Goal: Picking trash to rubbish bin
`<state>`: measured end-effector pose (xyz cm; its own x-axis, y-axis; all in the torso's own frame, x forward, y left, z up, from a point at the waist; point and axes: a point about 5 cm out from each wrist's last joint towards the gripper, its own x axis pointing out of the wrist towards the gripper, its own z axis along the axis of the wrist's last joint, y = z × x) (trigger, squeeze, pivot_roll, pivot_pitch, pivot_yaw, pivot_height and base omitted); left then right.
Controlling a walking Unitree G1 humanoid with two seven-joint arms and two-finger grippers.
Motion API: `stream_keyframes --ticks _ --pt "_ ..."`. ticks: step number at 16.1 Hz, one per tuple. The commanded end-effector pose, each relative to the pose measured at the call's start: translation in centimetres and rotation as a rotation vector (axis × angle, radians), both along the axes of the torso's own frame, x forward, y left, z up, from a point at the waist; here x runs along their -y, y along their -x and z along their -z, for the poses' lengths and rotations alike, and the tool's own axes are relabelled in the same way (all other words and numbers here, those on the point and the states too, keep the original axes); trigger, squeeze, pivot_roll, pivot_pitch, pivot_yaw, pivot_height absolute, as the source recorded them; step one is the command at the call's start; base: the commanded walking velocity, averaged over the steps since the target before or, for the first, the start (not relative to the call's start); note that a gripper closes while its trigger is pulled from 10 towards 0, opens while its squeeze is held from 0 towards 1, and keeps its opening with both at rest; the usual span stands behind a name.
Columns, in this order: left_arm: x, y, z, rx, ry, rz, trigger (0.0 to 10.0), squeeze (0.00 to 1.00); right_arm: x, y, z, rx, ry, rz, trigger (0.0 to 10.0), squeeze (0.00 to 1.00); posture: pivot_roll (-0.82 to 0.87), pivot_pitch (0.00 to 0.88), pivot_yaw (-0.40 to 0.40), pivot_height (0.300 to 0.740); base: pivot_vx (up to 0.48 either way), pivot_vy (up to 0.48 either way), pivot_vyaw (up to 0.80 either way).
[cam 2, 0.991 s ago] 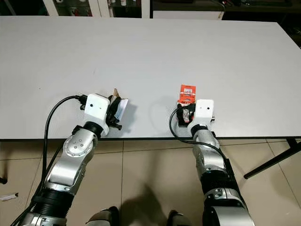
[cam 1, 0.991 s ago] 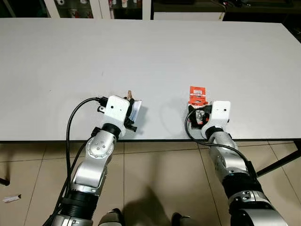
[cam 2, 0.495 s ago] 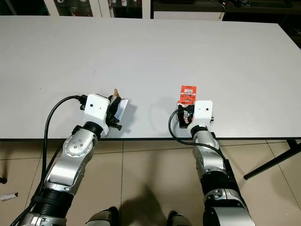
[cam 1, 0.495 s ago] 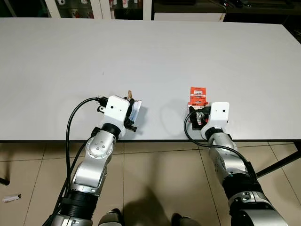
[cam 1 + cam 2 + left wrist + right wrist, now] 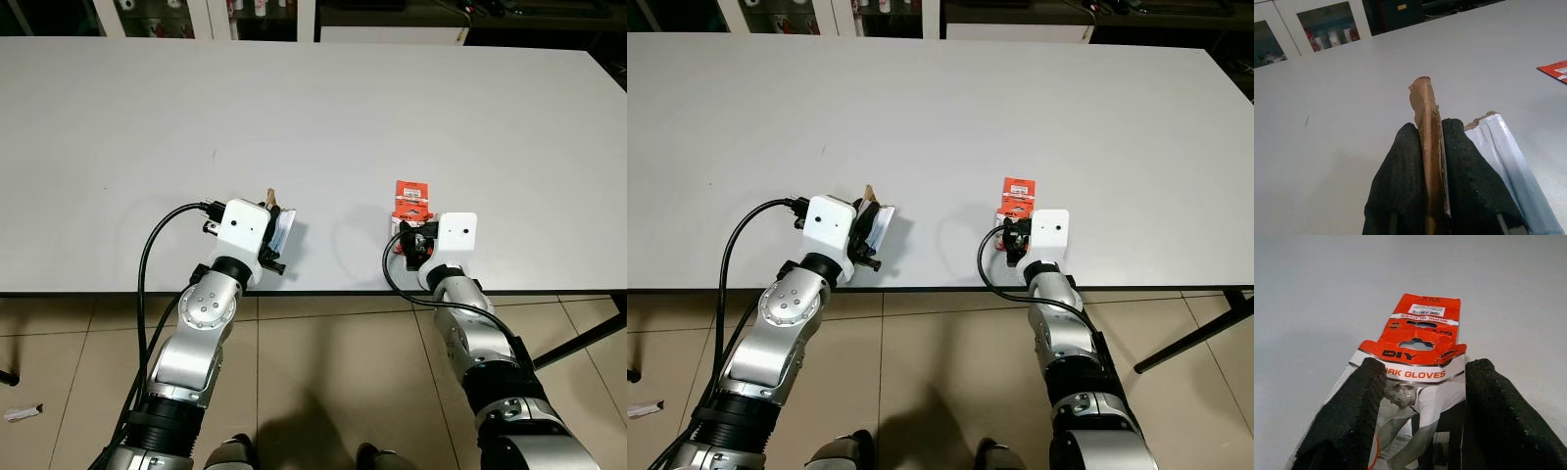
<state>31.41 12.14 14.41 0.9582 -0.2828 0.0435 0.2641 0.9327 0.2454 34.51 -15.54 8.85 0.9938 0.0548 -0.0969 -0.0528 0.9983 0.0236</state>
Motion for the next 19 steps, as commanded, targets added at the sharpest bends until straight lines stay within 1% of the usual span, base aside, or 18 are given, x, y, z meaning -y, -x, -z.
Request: stream_keyframes --ticks 1,19 --pt "0.26 -0.11 -0.2 0.004 -0.011 0.015 10.0 0.0 -0.03 1.95 4.11 -0.185 -0.003 0.0 0.0 0.0 0.03 0.166 -0.005 0.74 0.0 0.0 0.0" --pt "0.57 -0.4 -0.15 0.003 -0.015 0.025 10.0 0.0 -0.33 1.63 3.73 -0.164 -0.013 -0.011 0.0 0.0 0.02 0.152 -0.002 0.74 0.0 0.0 0.0"
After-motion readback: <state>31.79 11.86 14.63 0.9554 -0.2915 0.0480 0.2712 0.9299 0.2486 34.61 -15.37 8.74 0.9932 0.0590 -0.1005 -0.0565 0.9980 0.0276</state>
